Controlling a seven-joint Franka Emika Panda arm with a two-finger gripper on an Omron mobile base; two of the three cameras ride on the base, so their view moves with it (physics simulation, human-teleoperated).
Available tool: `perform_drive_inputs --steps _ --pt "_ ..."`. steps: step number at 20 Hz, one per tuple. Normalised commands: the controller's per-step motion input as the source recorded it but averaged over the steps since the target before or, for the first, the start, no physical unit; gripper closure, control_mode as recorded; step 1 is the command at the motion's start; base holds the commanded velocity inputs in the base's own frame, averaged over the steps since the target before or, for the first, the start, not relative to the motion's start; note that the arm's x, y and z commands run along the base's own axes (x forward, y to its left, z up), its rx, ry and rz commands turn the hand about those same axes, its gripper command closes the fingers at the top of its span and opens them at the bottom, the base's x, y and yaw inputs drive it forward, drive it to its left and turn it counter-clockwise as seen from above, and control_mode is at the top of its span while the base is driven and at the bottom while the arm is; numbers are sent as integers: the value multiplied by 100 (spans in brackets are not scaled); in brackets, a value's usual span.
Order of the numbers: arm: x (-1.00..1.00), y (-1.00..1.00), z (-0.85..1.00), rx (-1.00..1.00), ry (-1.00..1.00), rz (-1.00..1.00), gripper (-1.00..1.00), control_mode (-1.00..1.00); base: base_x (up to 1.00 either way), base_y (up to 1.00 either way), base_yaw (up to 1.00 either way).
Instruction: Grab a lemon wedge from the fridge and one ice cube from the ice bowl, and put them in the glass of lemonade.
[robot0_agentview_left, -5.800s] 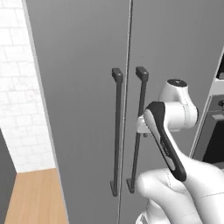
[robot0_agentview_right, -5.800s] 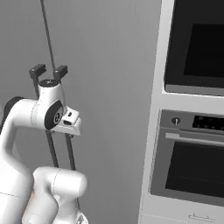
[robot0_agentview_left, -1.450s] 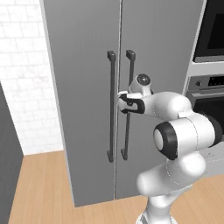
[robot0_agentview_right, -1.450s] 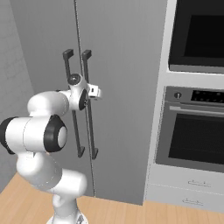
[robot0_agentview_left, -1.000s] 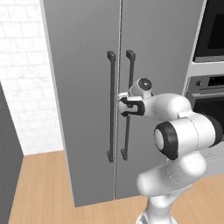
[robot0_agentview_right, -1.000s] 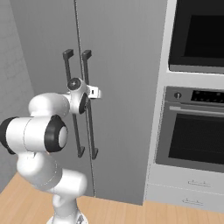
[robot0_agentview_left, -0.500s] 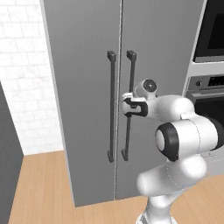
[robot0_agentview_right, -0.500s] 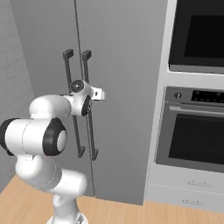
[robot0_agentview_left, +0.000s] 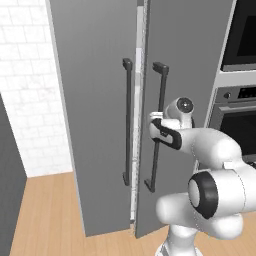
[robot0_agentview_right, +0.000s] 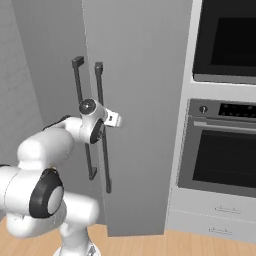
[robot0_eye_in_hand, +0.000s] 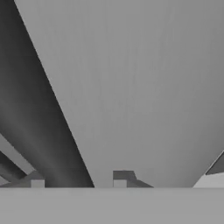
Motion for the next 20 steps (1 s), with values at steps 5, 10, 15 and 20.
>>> perform_drive_inputs --steps 5,10,15,20 --pt "-70 -100 18 15 9 -10 100 -100 0 0 0" --pt "-77 -100 4 16 12 -9 100 -100 0 0 0" --pt "-81 -100 0 18 11 -11 100 -100 0 0 0" --pt "-76 -97 -3 17 5 -25 -100 -100 0 0 0"
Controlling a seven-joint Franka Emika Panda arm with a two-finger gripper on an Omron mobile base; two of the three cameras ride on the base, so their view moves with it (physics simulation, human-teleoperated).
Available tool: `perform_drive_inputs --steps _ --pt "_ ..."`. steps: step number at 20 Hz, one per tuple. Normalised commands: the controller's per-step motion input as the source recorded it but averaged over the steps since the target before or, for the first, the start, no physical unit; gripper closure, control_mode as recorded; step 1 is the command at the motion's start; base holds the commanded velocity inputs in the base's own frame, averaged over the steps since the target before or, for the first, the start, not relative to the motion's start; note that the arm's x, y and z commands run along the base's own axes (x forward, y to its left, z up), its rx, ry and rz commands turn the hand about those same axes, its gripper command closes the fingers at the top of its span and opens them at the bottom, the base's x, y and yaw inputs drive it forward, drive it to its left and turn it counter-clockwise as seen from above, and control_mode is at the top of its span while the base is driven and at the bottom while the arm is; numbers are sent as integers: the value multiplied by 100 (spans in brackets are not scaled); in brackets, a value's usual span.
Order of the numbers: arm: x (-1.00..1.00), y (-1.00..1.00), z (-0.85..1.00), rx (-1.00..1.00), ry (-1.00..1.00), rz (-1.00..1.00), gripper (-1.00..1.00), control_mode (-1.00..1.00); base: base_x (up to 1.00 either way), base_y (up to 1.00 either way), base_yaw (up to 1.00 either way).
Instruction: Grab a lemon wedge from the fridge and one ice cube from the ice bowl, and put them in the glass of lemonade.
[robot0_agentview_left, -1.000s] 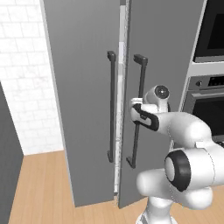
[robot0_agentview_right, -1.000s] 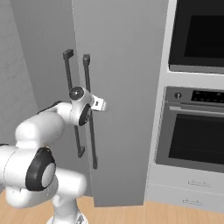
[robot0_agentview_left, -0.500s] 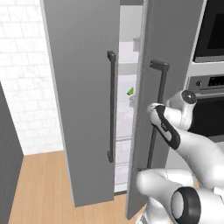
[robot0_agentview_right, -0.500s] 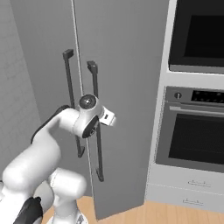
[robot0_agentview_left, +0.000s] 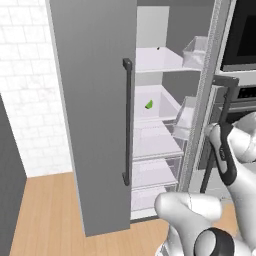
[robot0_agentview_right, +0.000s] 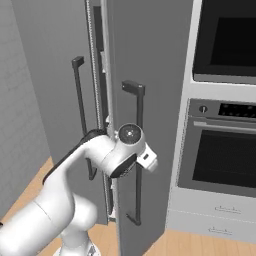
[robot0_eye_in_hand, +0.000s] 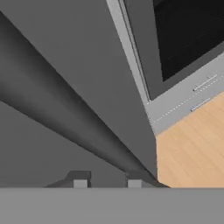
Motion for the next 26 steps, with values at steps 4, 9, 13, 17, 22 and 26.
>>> perform_drive_inputs --steps 4,9,13,17,22,26 --pt "-89 -11 48 5 -2 -7 -100 -100 0 0 0" --pt "-86 78 100 -12 -7 0 -100 -100 0 0 0" --pt "-32 100 96 -35 2 0 -100 -100 0 0 0" --pt "61 100 29 -58 23 -2 -100 -100 0 0 0" --pt "100 41 7 -61 30 -13 -100 -100 0 0 0" --pt "100 -18 0 -45 30 -10 -100 -100 0 0 0"
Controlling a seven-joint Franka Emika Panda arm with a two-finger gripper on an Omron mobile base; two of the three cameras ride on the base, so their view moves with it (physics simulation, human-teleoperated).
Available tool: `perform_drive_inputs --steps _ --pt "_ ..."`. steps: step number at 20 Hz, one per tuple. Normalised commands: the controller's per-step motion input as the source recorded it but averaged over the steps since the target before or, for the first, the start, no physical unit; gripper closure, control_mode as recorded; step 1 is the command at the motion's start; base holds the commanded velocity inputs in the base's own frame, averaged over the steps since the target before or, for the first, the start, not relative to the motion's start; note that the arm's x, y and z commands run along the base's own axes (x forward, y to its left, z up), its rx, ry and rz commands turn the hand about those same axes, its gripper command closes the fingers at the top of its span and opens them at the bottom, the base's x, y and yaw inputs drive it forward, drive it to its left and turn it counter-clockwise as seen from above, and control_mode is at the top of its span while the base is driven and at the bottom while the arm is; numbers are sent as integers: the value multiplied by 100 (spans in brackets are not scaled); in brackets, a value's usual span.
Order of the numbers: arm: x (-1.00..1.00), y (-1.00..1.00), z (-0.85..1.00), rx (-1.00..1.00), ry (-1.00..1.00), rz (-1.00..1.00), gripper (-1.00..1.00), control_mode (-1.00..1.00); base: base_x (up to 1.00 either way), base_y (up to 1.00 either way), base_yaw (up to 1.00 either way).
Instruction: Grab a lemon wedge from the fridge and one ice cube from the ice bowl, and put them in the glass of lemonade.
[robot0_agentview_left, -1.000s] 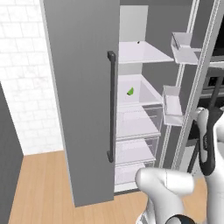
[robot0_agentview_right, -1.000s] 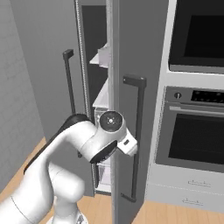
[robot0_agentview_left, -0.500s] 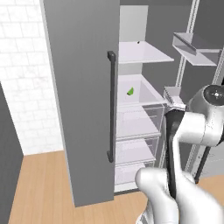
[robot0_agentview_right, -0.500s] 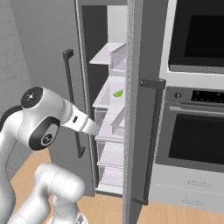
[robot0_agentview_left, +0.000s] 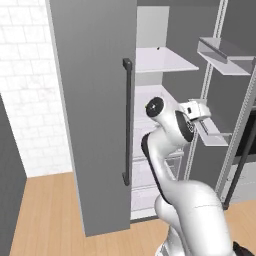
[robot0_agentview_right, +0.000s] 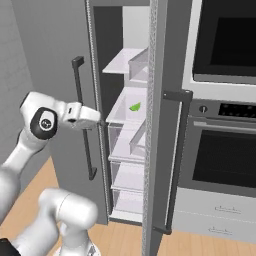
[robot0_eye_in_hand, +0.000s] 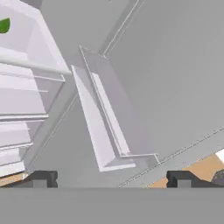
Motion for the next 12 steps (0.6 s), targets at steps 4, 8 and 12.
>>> perform_drive_inputs --steps 4,8,12 --pt "97 -67 0 -33 43 -7 -100 -100 0 0 0" --pt "63 -81 0 -20 43 -8 -100 -100 0 0 0" --pt "29 -91 -3 -12 30 -10 -100 -100 0 0 0"
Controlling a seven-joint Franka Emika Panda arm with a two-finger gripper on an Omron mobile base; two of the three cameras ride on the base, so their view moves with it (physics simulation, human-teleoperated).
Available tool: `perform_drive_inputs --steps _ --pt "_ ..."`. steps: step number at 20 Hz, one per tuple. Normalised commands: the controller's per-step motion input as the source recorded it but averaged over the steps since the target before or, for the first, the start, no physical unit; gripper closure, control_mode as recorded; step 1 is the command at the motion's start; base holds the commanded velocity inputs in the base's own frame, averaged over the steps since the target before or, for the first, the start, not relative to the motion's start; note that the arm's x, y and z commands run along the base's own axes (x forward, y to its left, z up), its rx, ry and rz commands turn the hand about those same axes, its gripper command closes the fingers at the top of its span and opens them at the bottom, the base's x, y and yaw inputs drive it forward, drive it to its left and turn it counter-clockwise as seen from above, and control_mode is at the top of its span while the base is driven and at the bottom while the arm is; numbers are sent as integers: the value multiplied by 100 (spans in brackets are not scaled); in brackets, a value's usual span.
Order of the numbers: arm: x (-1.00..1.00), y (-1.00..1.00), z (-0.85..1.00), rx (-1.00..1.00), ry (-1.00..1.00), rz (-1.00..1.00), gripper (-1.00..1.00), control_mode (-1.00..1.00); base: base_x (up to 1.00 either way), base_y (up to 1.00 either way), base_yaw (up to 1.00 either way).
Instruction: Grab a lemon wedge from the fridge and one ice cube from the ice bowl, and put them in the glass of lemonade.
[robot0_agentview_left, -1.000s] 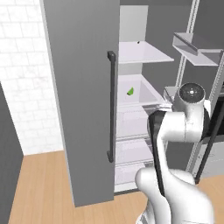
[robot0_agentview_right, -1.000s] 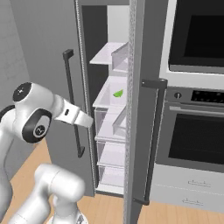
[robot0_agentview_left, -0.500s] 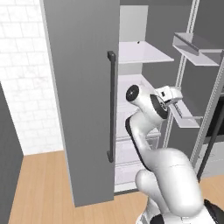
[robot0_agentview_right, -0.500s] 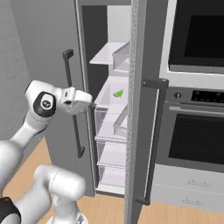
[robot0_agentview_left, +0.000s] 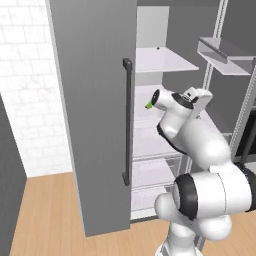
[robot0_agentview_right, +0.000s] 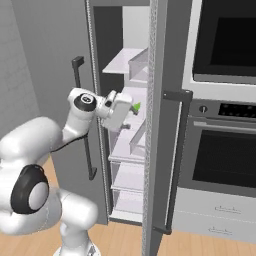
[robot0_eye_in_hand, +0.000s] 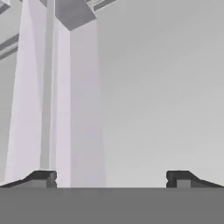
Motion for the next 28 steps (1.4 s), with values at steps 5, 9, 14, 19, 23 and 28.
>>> perform_drive_inputs --steps 5,9,14,19,23,28 --pt "10 -96 -3 -8 24 -12 -100 -100 0 0 0" --pt "0 -86 0 -1 16 -12 -100 -100 0 0 0" --pt "0 -76 0 0 14 -10 -100 -100 0 0 0" --pt "-18 56 20 0 -4 -1 -100 -100 0 0 0" --pt "-22 100 17 2 -28 0 -100 -100 0 0 0" --pt "-30 87 -13 34 -38 0 -100 -100 0 0 0"
